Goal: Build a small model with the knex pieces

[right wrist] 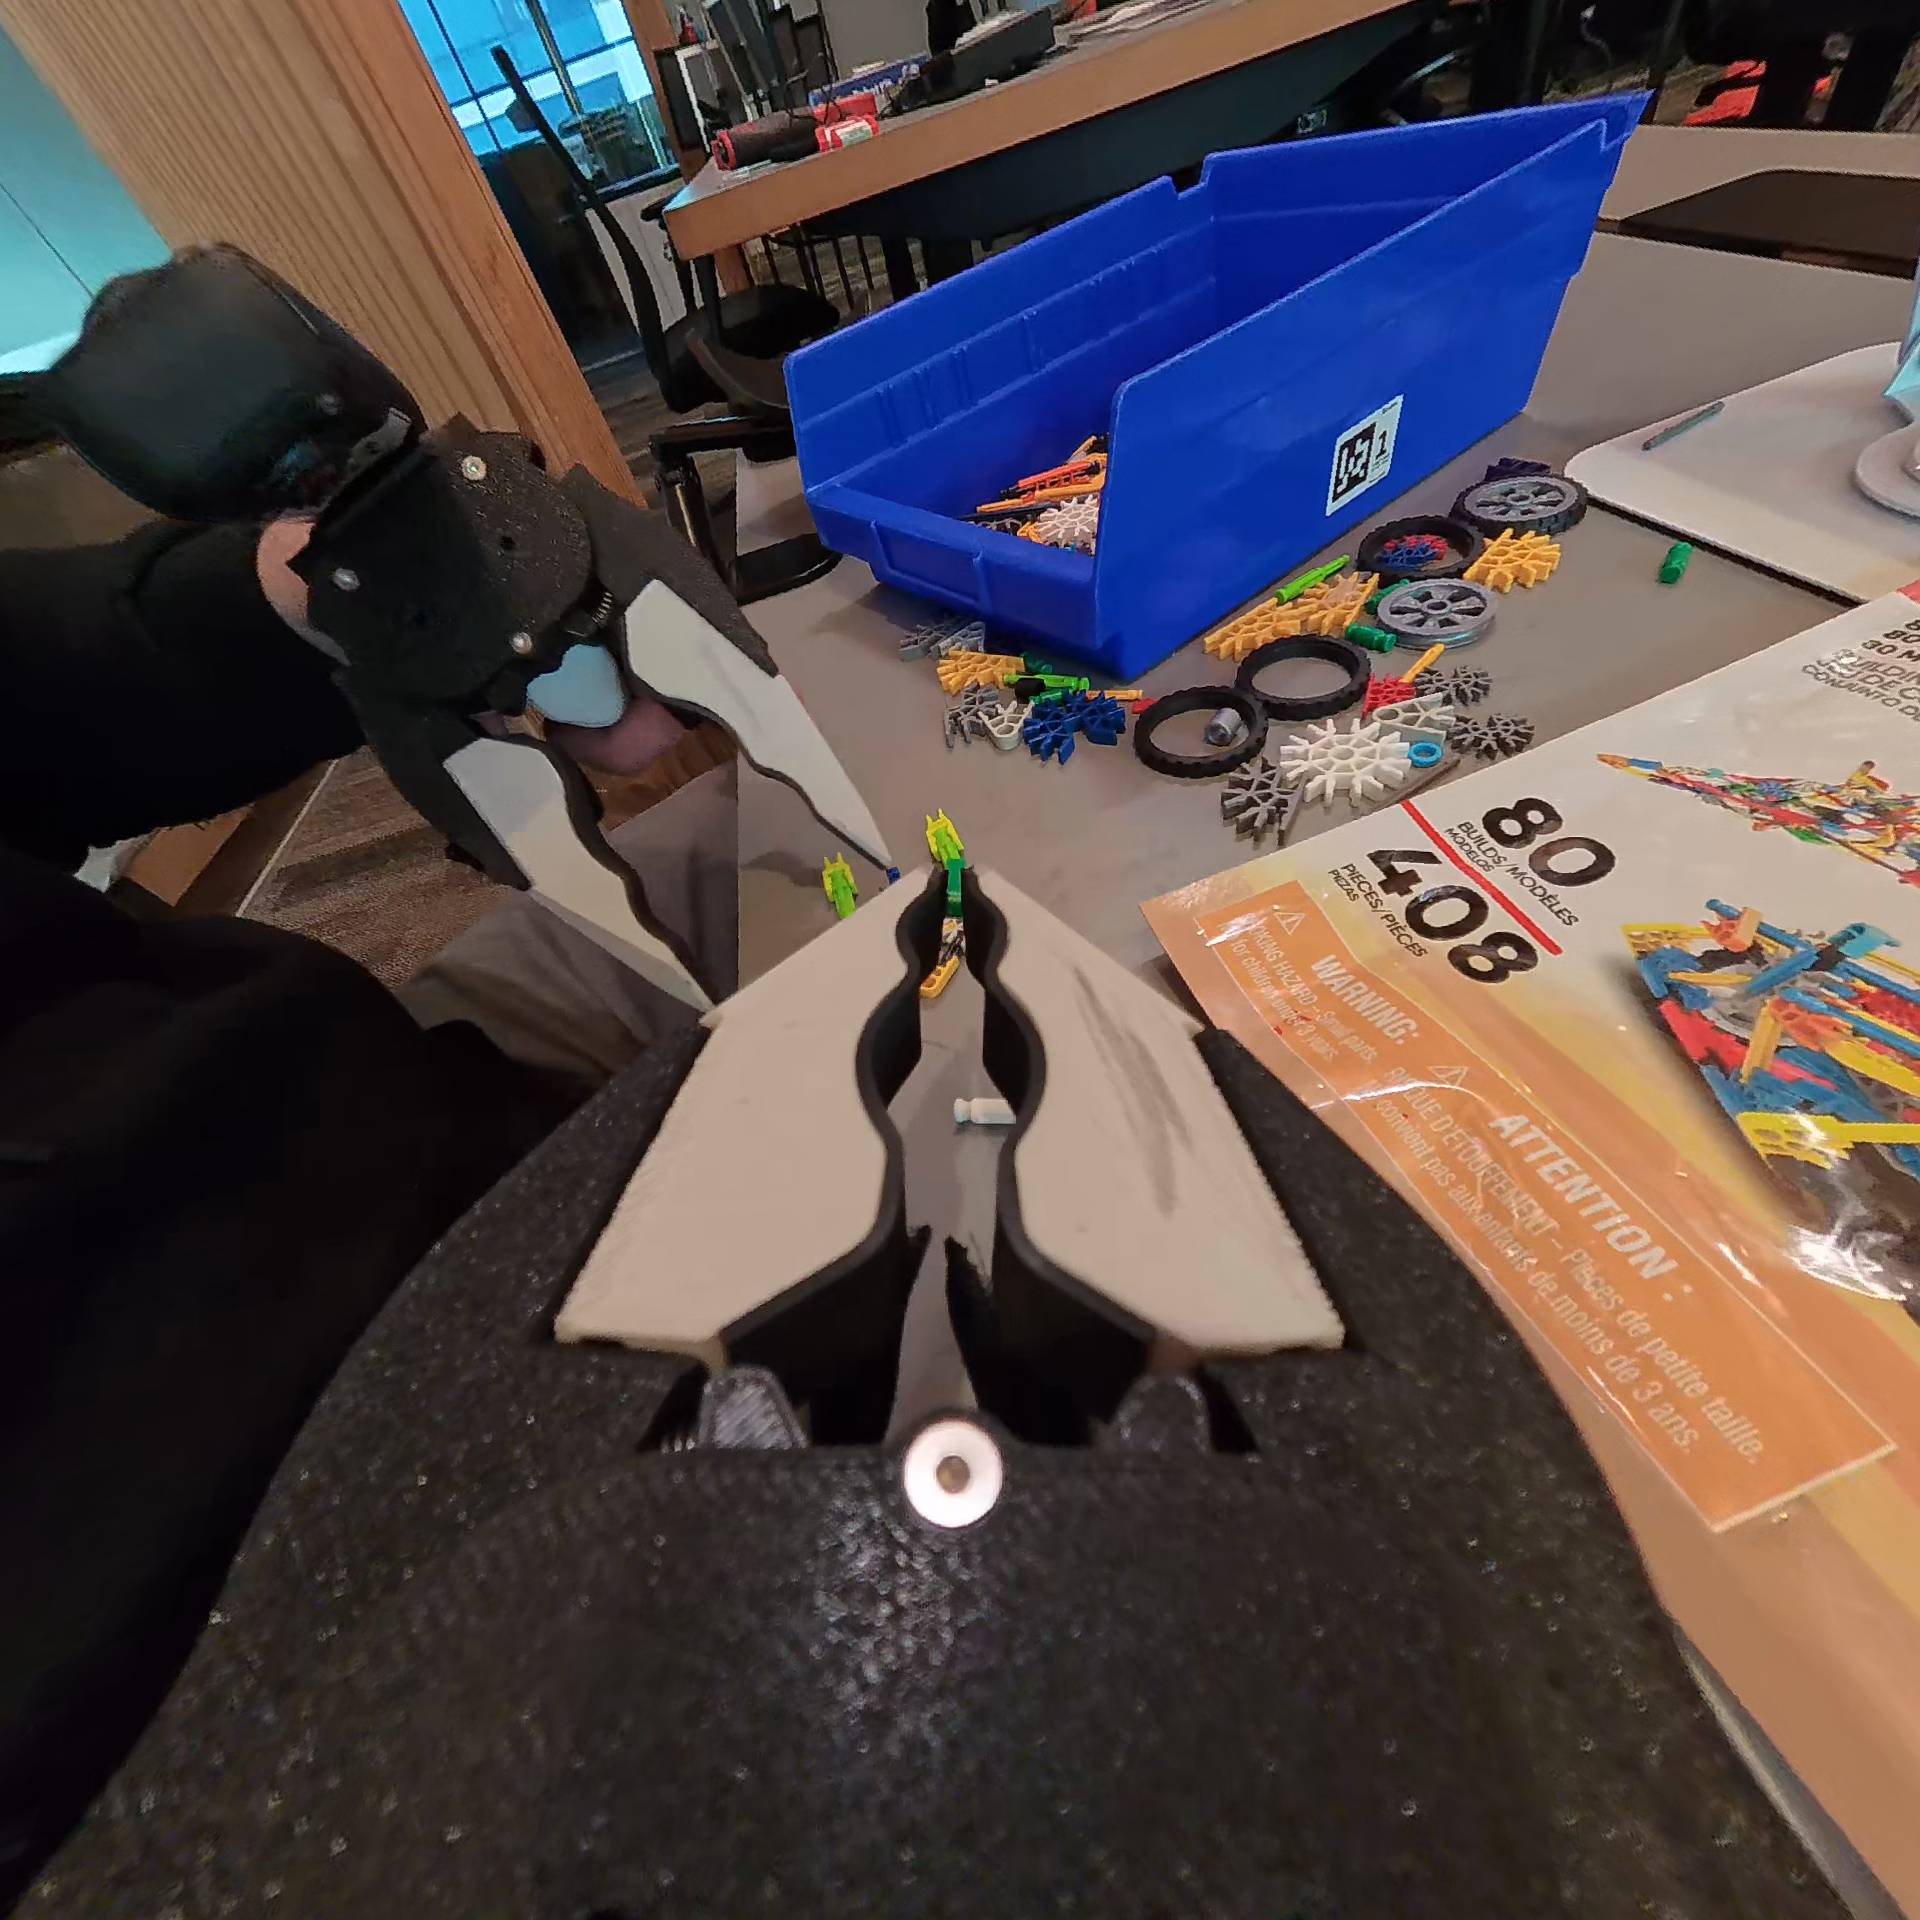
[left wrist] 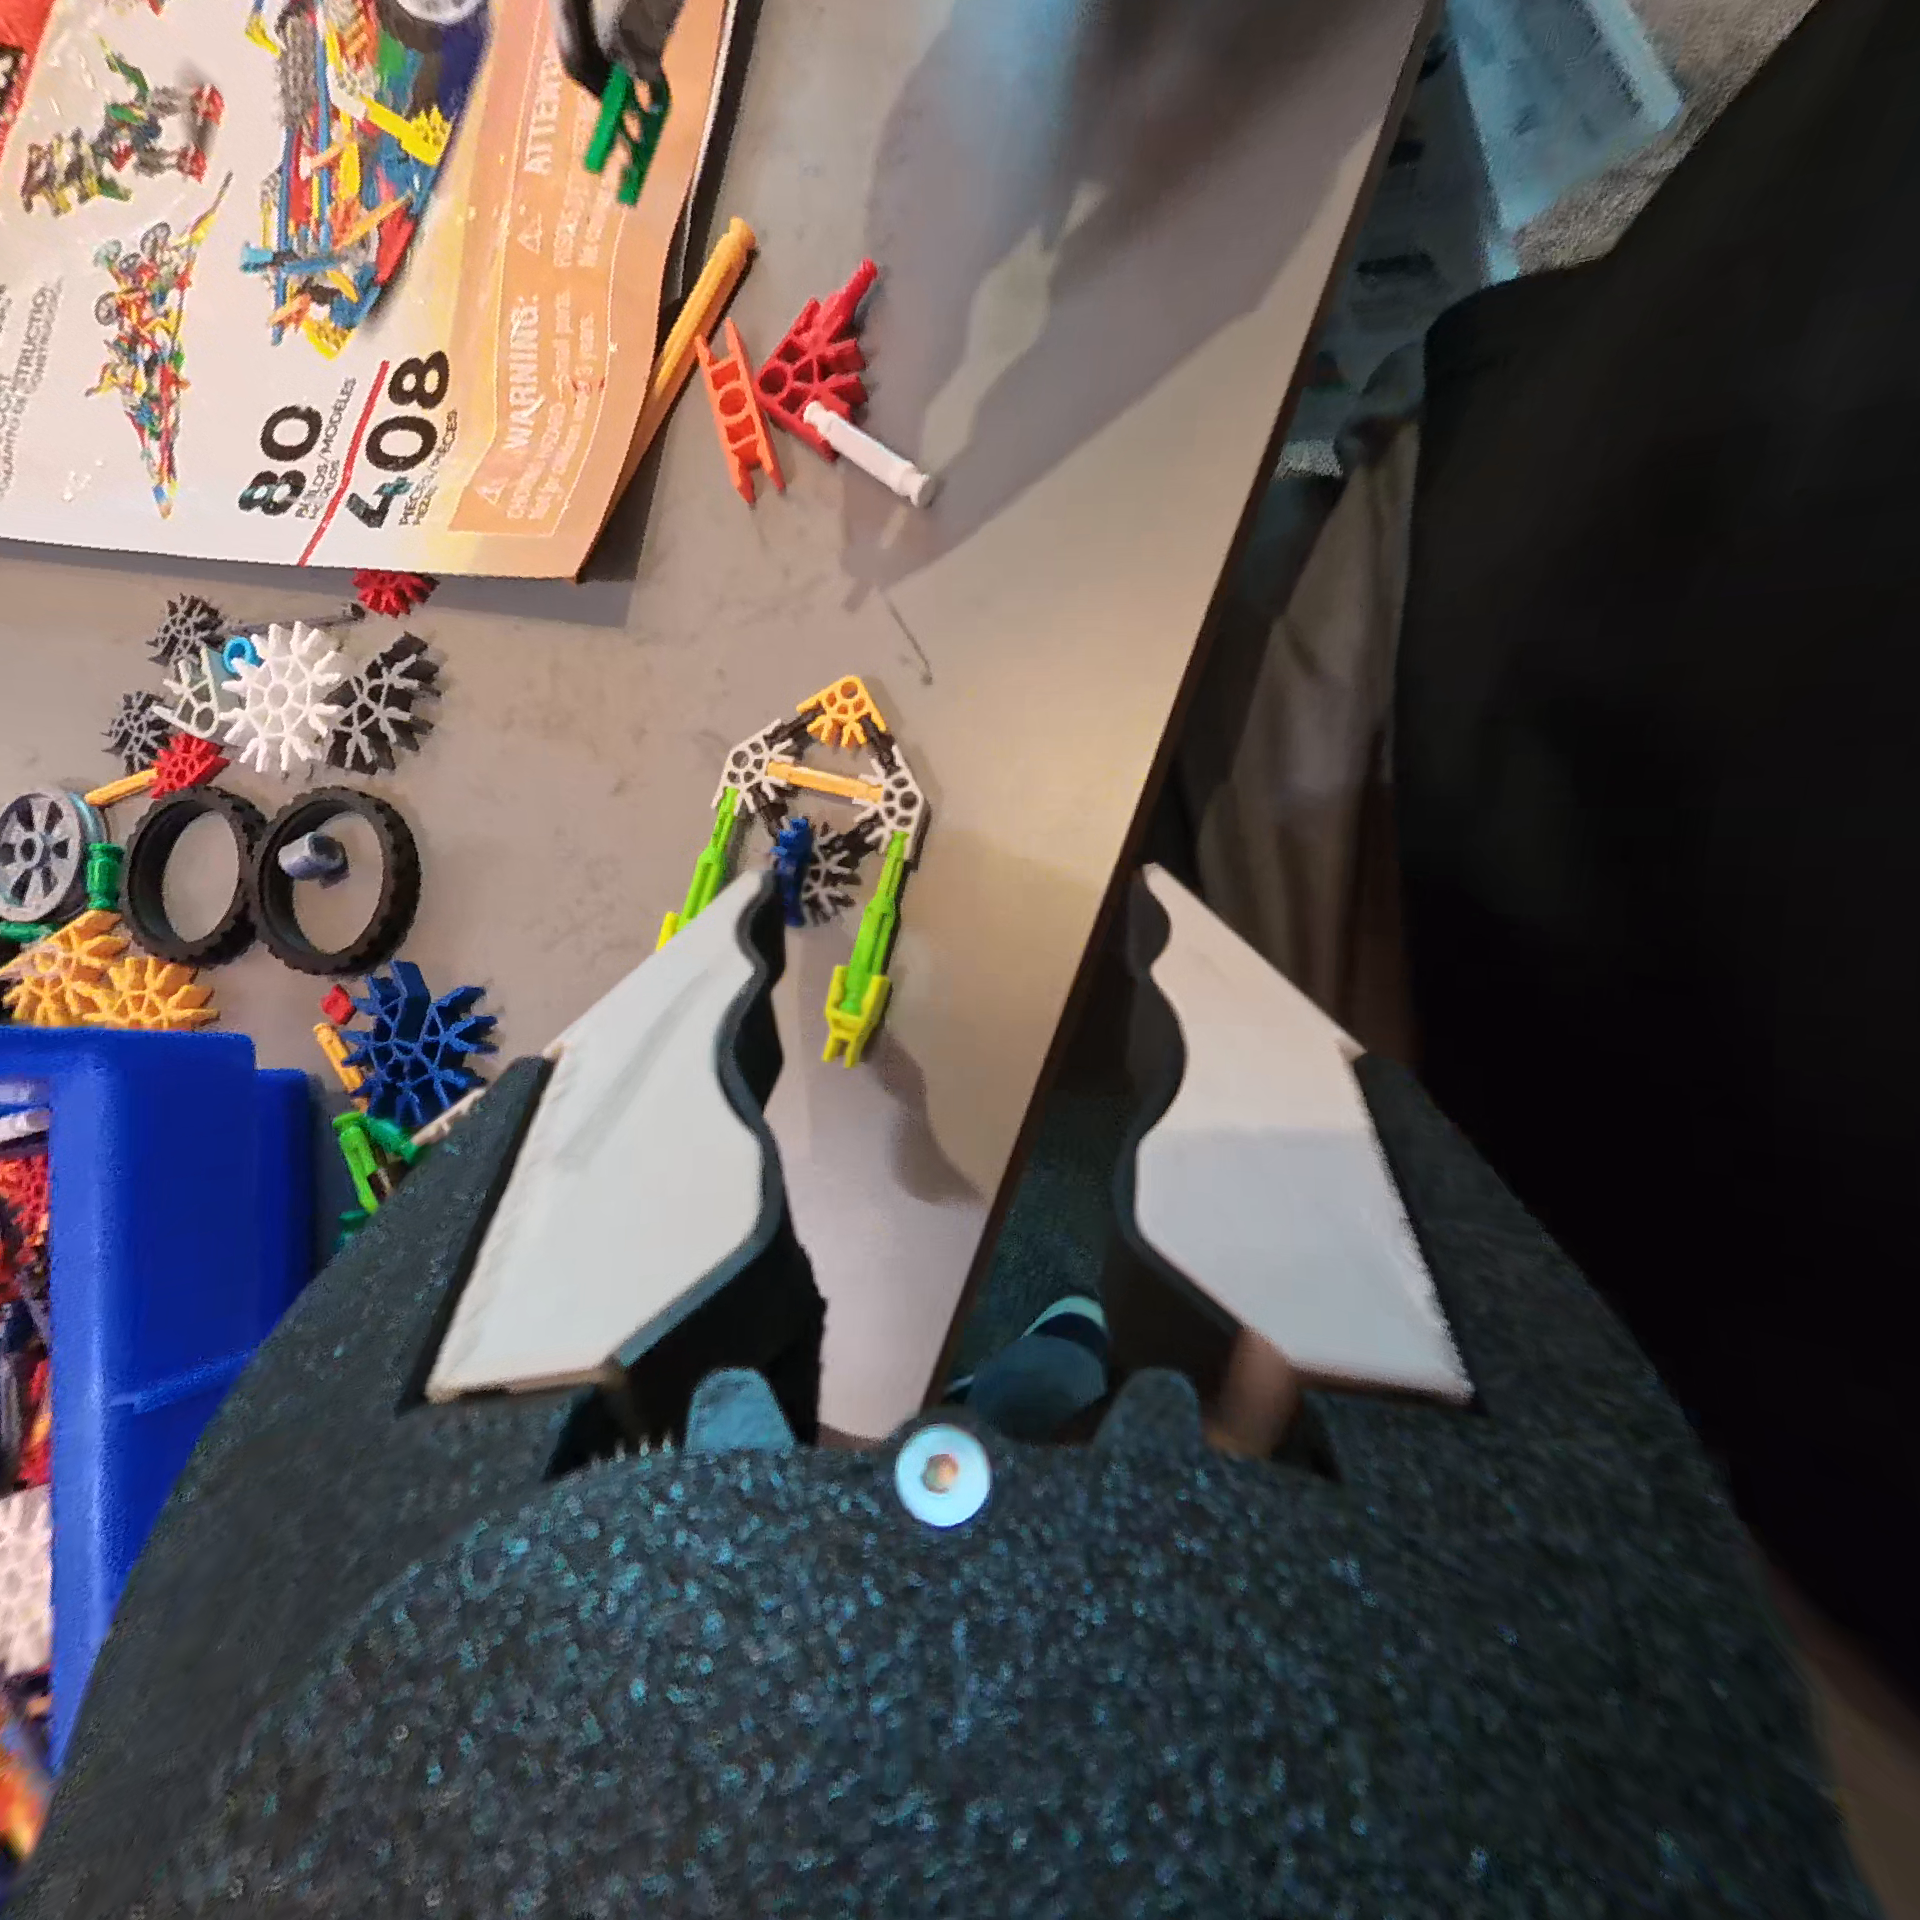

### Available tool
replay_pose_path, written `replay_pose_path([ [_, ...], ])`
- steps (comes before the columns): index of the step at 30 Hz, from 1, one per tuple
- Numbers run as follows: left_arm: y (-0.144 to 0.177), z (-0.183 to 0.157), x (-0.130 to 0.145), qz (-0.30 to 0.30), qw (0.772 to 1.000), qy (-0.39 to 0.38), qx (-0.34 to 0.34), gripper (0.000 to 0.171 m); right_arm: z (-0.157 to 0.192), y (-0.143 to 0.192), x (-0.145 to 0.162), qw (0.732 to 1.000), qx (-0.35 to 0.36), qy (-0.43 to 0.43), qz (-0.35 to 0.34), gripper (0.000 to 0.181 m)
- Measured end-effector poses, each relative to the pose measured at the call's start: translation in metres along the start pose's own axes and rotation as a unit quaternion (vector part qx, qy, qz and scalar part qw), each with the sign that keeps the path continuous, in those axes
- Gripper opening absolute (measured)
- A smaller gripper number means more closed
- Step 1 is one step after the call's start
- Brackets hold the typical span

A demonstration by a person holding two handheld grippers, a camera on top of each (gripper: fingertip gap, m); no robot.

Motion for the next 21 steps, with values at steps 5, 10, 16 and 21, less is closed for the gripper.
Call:
replay_pose_path([
  [5,-0.004,0.001,0.0,0.013,1.0,0.006,-0.012,0.066,0.001,0.001,0.001,1.0,-0.001,0.002,0.001,0.001],
  [10,-0.004,-0.008,-0.001,0.009,0.999,0.012,-0.036,0.058,0.004,-0.001,0.004,1.0,-0.012,0.003,0.014,0.001],
  [16,-0.007,-0.02,0.001,0.011,0.997,0.002,-0.079,0.056,0.017,-0.012,0.008,0.997,-0.023,0.043,0.067,0.001],
  [21,-0.009,-0.031,-0.001,0.004,0.995,0.008,-0.095,0.055,0.029,-0.02,0.012,0.992,-0.023,0.07,0.102,0.001],
])
Point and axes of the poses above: each gripper's, where its closed fingertips meet, y back along the fingers, x out of its underside, z = x × y across the jaws, the point moved 10 cm from there along y, back along the fingers, and after that the axes turned 9 degrees about x, right-handed, at the moved point
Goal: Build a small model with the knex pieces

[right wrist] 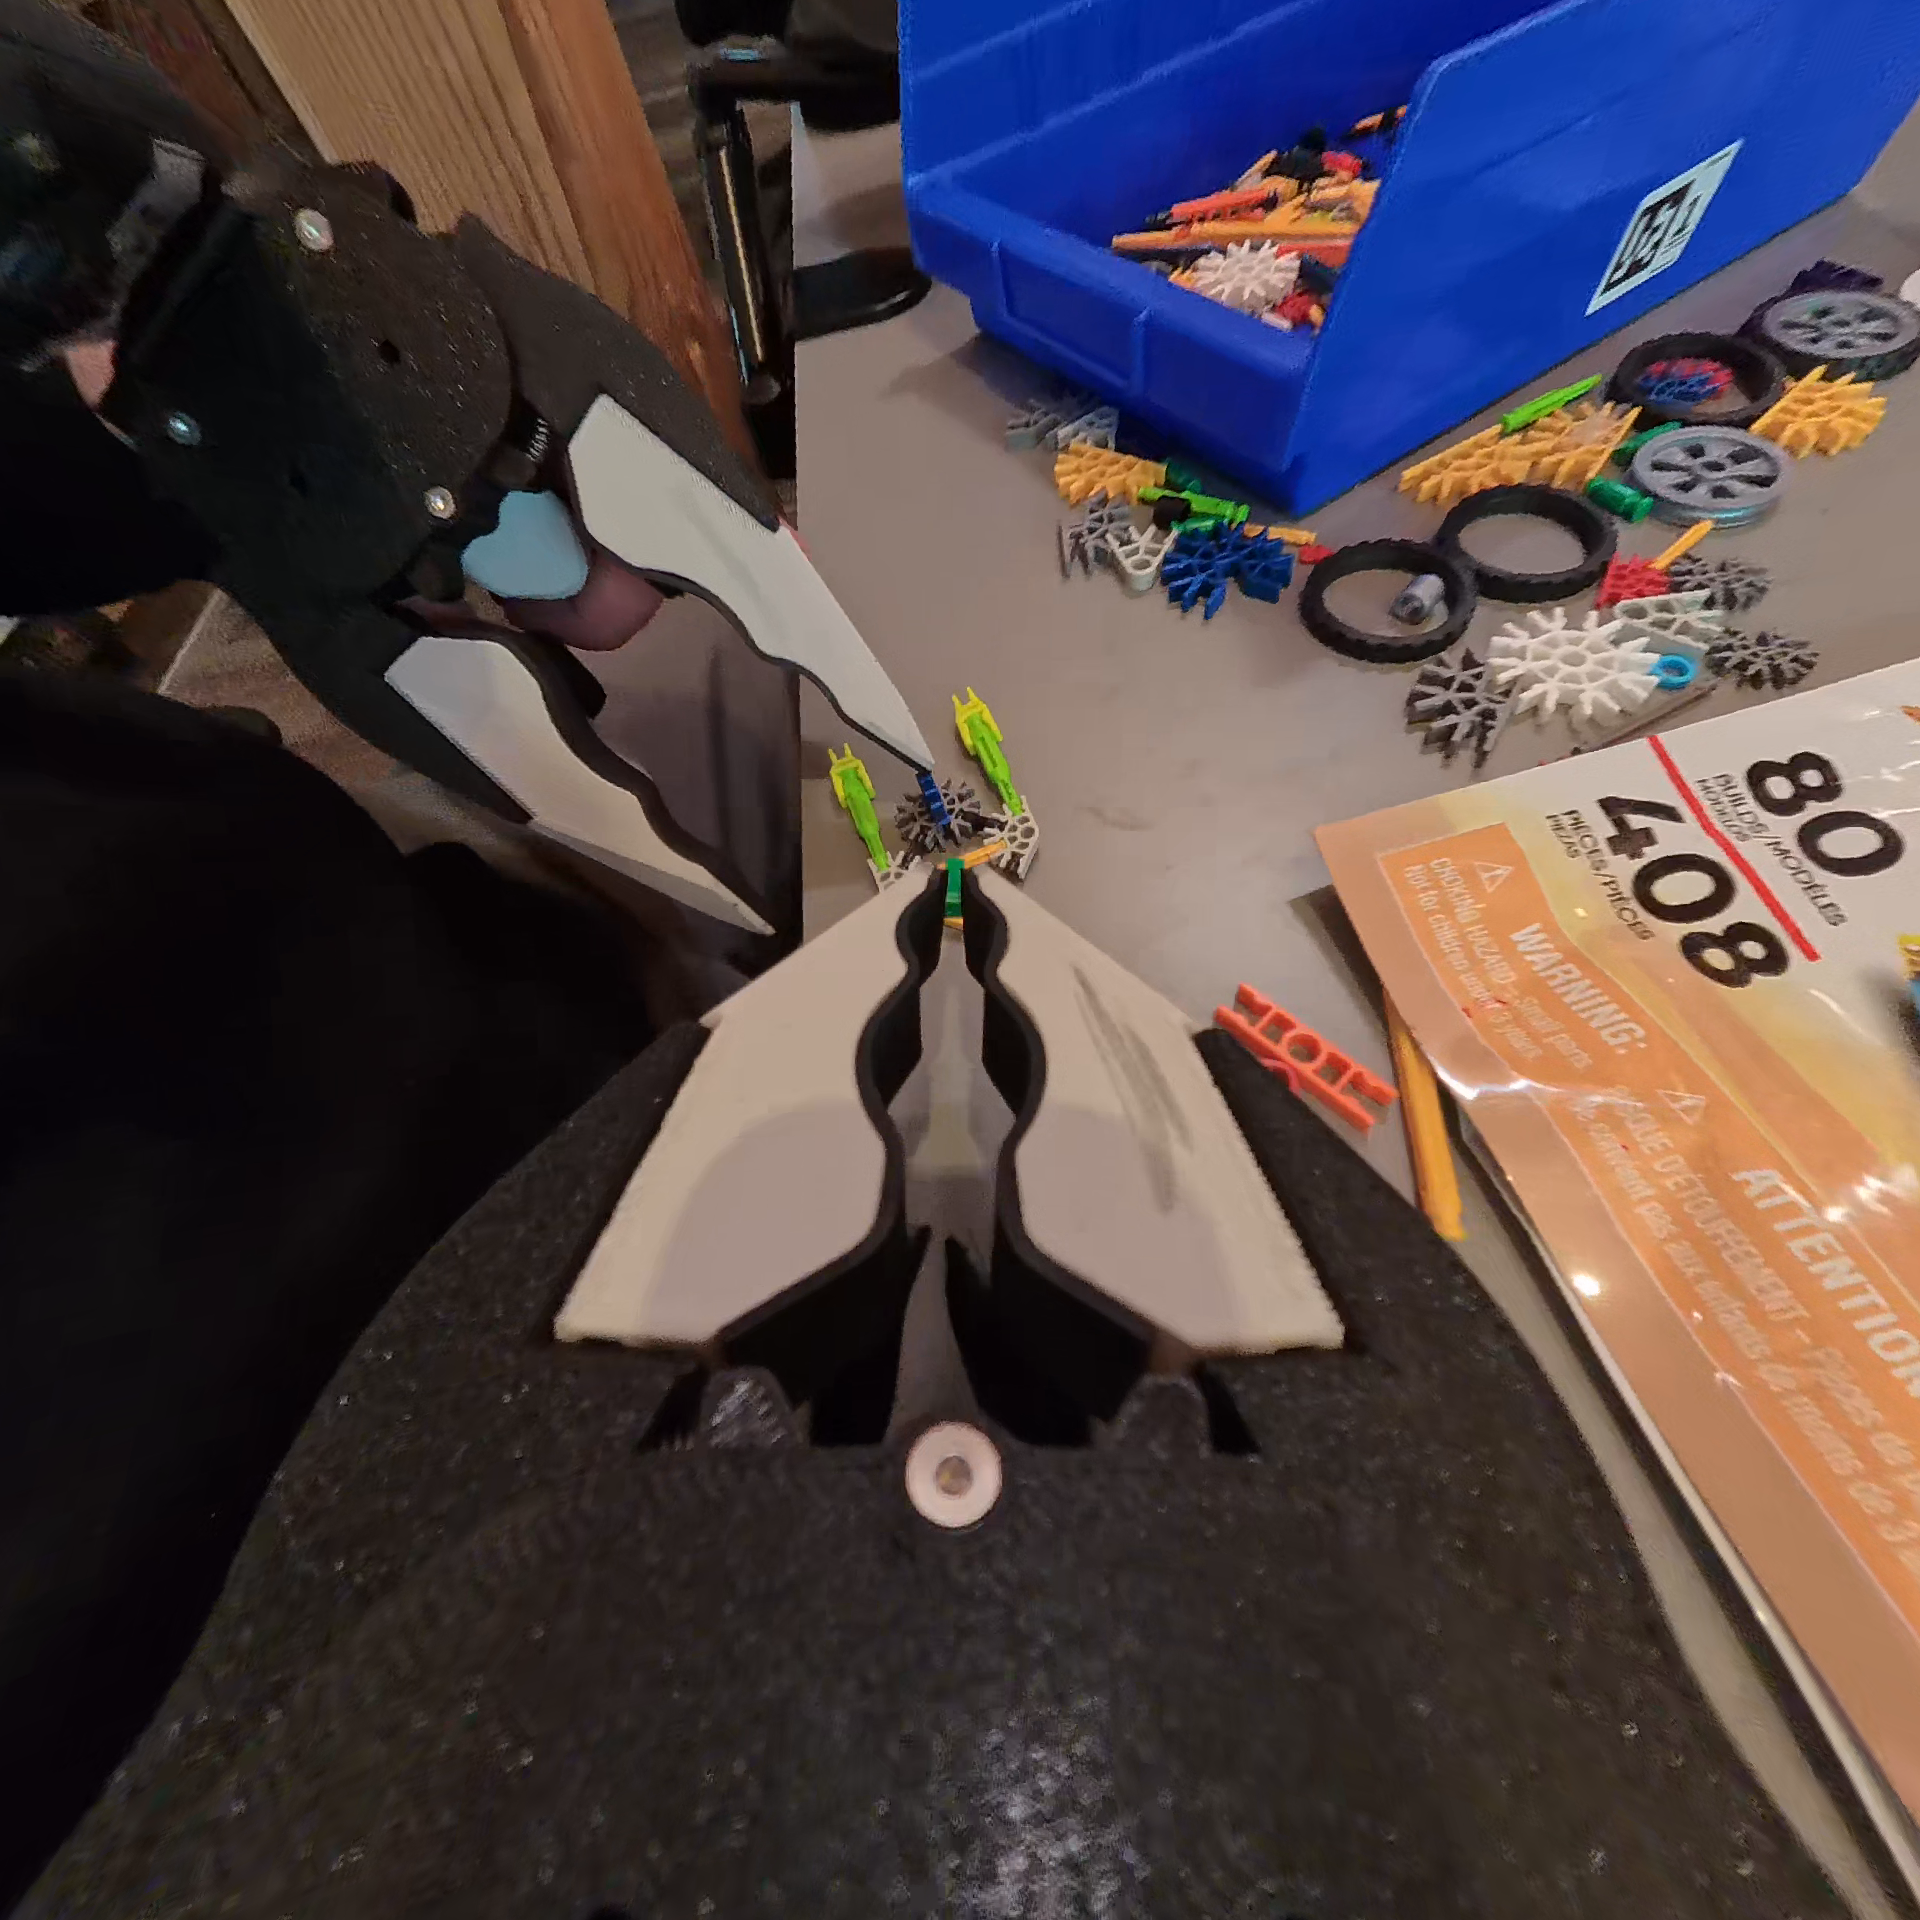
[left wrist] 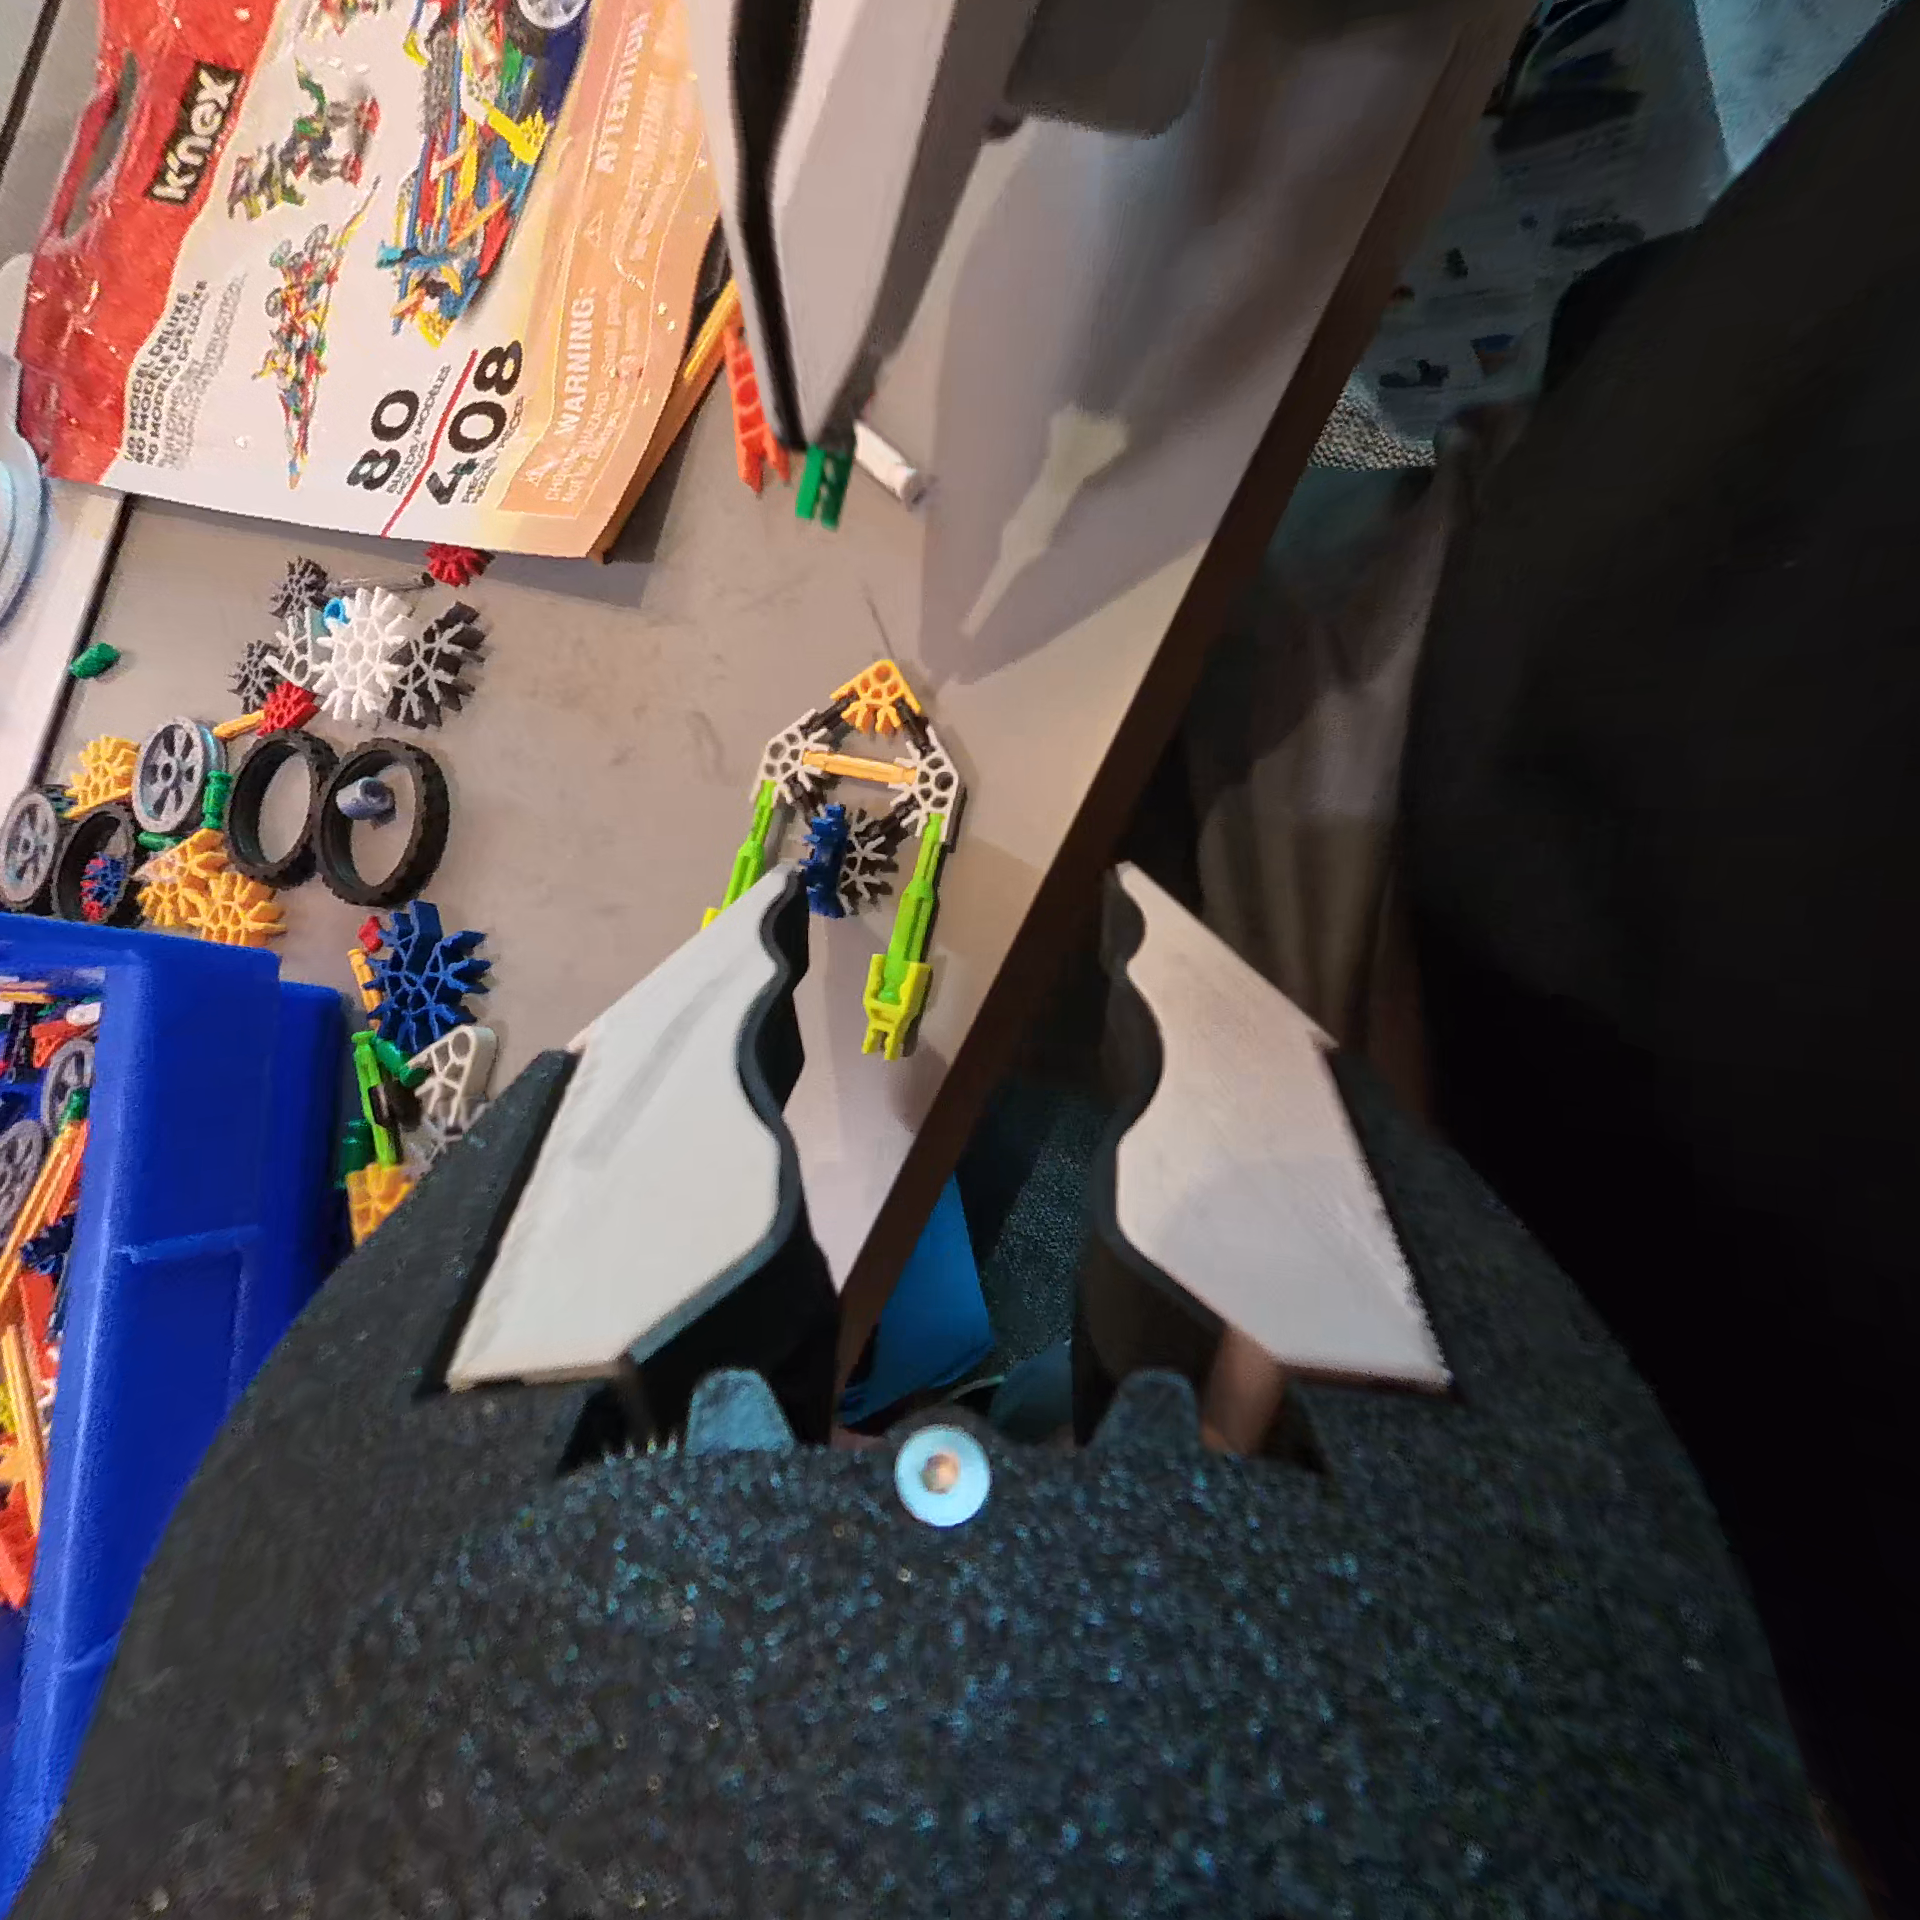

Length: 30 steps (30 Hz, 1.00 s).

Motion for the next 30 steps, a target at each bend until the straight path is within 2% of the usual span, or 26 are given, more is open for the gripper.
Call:
replay_pose_path([
  [4,0.002,-0.001,-0.001,-0.005,1.0,-0.017,-0.025,0.054,0.005,-0.009,0.001,0.999,-0.003,0.014,0.031,0.001],
  [8,0.008,0.01,0.001,-0.036,0.999,-0.003,0.0,0.052,0.008,-0.017,0.001,0.997,0.0,0.023,0.068,0.001],
  [17,-0.001,0.043,0.009,-0.041,0.995,0.02,0.091,0.049,0.01,-0.029,0.002,0.994,0.011,0.019,0.111,0.001],
  [20,-0.003,0.044,0.01,-0.046,0.992,0.031,0.115,0.038,0.01,-0.031,0.003,0.993,0.008,0.015,0.119,0.001],
  [23,-0.003,0.043,0.01,-0.049,0.992,0.038,0.111,0.036,0.009,-0.032,0.002,0.992,0.003,0.007,0.123,0.001],
  [24,-0.004,0.042,0.01,-0.047,0.992,0.043,0.106,0.029,0.009,-0.032,0.002,0.992,0.003,0.003,0.124,0.001],
  [30,-0.005,0.036,0.009,-0.053,0.994,0.062,0.073,0.025,0.004,-0.034,0.002,0.992,0.014,-0.009,0.129,0.001],
])
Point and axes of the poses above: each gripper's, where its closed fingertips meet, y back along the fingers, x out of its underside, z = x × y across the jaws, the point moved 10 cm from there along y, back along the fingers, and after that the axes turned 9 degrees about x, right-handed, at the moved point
